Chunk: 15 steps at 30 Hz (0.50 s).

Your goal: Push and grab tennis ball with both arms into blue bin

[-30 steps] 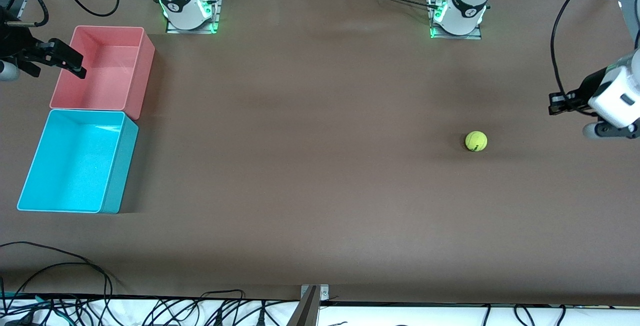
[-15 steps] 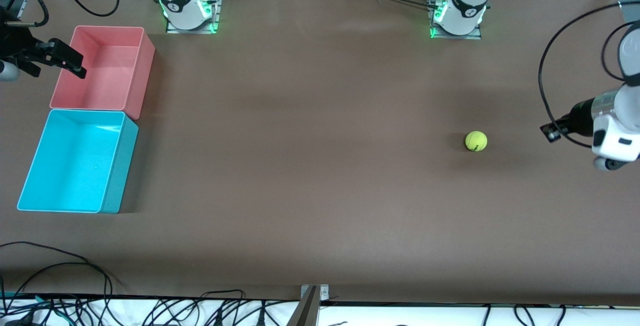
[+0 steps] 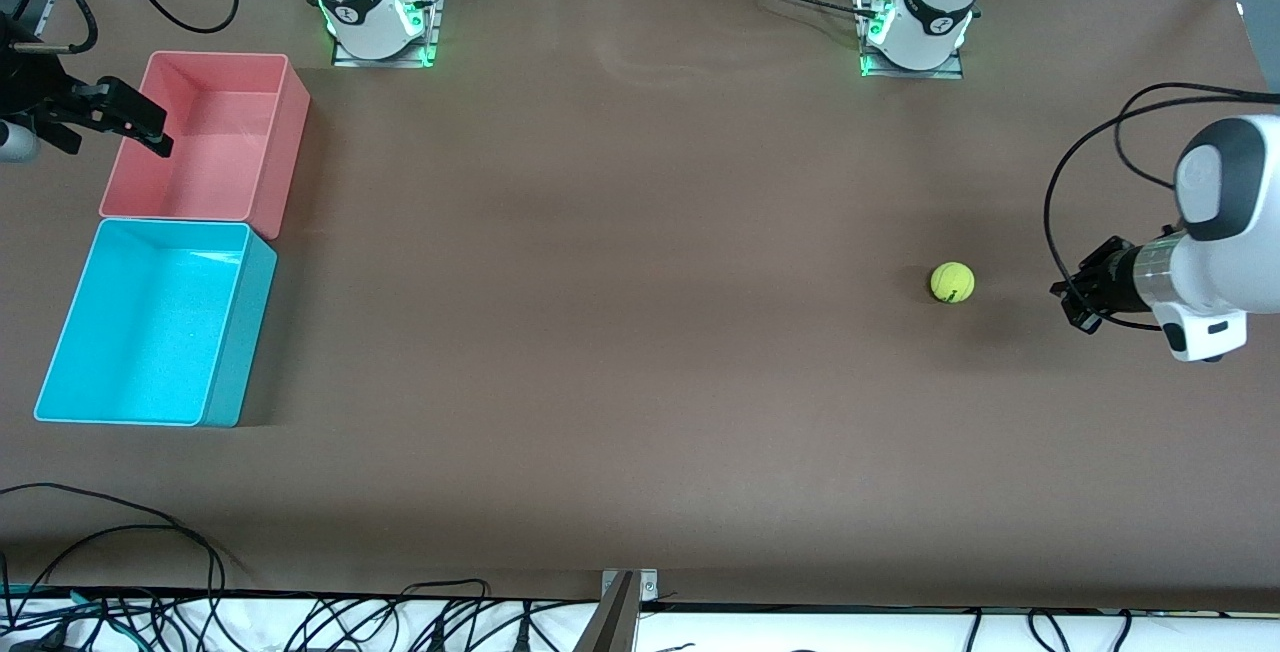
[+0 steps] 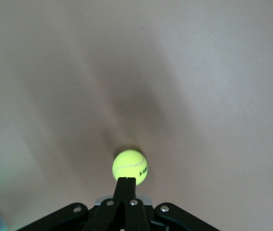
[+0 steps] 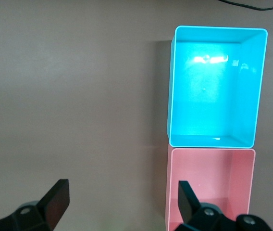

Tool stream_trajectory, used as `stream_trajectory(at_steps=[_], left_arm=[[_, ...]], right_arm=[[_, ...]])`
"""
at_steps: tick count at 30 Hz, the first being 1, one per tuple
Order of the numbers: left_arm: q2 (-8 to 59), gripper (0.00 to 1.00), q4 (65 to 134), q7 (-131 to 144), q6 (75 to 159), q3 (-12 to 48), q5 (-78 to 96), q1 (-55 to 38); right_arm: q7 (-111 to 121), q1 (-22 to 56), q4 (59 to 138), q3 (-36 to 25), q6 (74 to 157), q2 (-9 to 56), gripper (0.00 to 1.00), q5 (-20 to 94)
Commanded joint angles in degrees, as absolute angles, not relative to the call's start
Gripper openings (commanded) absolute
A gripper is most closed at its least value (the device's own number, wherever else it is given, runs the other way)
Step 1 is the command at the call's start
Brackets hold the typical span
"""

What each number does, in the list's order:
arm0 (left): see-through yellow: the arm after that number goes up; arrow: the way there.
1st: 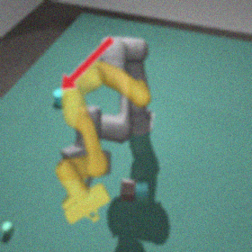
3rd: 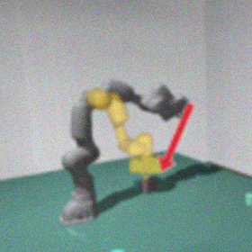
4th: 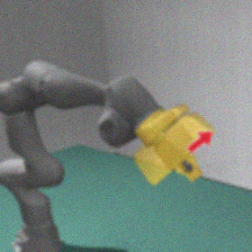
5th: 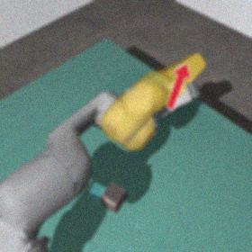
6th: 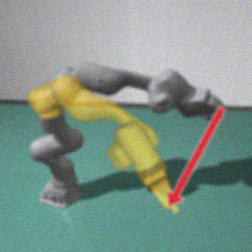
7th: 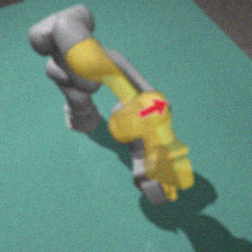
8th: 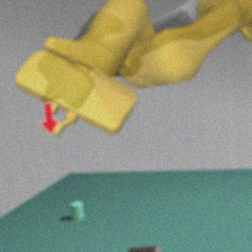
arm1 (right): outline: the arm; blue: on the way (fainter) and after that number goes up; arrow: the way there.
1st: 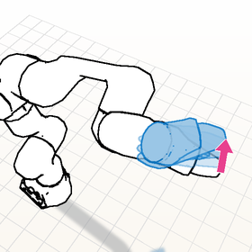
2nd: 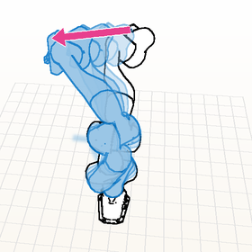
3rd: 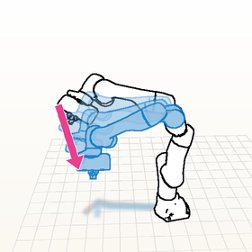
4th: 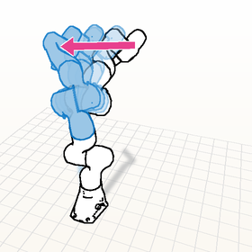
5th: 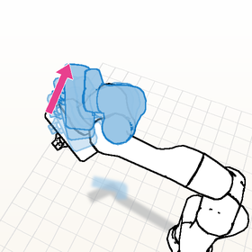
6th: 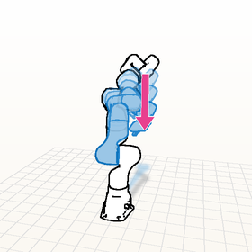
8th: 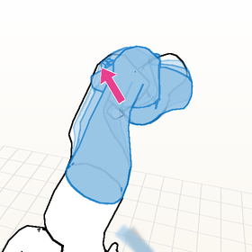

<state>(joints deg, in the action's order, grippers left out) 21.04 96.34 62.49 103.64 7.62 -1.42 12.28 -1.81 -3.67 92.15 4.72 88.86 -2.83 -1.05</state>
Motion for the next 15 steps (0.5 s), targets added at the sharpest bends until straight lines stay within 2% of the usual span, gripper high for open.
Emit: stream_trajectory(at_steps=[1,6,15], left_arm=[[16.8,0.00,106.3,70.6,112.3,8.3,-1.8,15.1],[14.4,0.00,115.8,75.2,122.3,8.3,-1.9,15.6],[14.9,0.00,126.3,84.3,135.0,8.3,-2.7,15.6]], right_arm=[[-1.7,-4.1,92.6,4.9,88.6,-3.5,1.00,-0.9],[-1.7,-4.1,92.7,4.9,88.6,-3.5,1.00,-0.9],[-1.7,-4.1,92.6,4.9,88.6,-3.5,1.00,-0.9]])
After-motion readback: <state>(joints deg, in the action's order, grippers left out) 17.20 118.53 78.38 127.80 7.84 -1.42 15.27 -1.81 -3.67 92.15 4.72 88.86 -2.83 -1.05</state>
